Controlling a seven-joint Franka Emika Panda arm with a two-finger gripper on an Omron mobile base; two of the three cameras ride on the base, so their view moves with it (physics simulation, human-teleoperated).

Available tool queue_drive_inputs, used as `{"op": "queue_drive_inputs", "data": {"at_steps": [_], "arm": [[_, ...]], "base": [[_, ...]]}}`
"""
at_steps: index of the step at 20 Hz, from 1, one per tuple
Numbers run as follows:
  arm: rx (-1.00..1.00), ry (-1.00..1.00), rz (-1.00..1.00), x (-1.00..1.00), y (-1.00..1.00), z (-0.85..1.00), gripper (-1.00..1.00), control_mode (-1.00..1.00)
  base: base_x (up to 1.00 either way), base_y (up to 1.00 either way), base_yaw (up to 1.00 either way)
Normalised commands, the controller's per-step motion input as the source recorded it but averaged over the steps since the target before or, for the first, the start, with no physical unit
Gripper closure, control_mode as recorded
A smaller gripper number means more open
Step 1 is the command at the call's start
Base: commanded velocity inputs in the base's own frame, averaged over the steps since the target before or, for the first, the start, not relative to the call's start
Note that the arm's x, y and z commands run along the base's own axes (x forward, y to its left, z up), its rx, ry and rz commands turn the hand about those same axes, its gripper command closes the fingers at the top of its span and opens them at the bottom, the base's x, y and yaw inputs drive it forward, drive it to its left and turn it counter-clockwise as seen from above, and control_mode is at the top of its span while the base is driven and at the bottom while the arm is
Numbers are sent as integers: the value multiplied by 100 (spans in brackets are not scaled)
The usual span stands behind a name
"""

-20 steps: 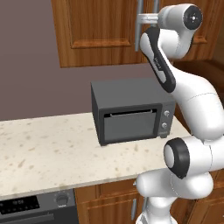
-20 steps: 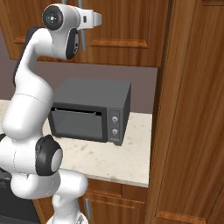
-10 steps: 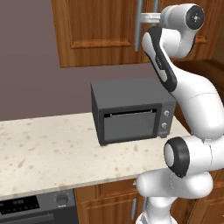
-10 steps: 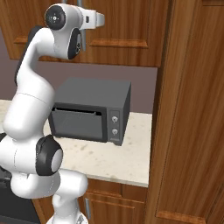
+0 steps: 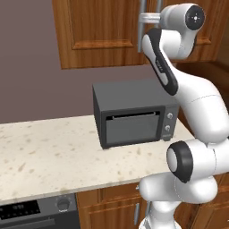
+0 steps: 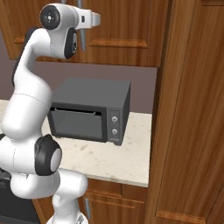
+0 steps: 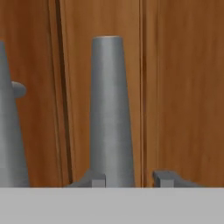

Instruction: The dining table condiment station is running low on mayonnaise. Refill the condiment station by opening the cabinet and taking the mayonnaise from the cabinet and placing it on the dining table.

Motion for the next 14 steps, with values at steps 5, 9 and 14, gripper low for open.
{"op": "queue_drive_inputs", "data": {"at_steps": [5,9,14], "arm": [[0,0,0,10,33,0,100,-100],[0,0,0,0,15,-1,100,-100],[0,0,0,0,10,-2,100,-100]], "base": [[0,0,0],[0,0,0],[0,0,0]]}}
